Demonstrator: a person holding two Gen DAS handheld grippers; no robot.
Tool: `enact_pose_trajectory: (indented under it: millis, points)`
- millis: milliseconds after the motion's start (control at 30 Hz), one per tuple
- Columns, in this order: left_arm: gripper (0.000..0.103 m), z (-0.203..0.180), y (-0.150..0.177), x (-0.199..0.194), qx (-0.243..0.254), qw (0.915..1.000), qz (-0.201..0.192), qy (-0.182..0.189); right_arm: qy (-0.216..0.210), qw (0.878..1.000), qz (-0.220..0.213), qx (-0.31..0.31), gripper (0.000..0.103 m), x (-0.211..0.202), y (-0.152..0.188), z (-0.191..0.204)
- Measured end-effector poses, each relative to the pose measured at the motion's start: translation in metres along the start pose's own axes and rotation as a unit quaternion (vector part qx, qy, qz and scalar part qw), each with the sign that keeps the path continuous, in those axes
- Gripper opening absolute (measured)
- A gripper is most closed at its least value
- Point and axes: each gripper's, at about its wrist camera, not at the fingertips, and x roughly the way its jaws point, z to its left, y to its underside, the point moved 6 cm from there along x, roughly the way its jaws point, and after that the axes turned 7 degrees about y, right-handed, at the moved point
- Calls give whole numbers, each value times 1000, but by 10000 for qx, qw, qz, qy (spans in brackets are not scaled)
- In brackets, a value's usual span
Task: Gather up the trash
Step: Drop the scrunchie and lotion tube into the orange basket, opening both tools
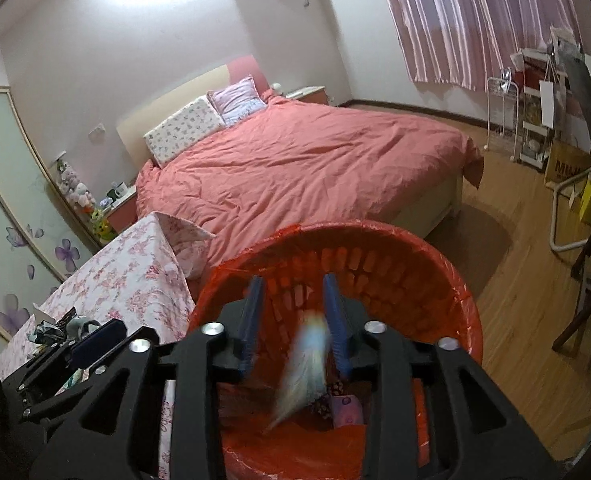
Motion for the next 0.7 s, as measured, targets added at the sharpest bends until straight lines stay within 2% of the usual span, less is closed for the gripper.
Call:
enact_pose_trajectory:
  millis: [33, 300, 500, 700]
  points:
    - [49, 5, 2, -1, -5, 10000, 7, -78, 34, 10000, -14, 11, 50, -1, 2, -1]
    - [56, 36, 14, -18, -62, 9987, 30, -510, 102, 9999, 41, -85, 50, -7, 2, 4]
    - [58, 63, 27, -40, -96, 9964, -14, -838, 55, 9996, 75, -274, 50, -11, 6, 25]
    - [58, 101, 37, -62, -387, 9927, -22, -1144, -58, 9984, 119, -544, 50, -17, 13, 52]
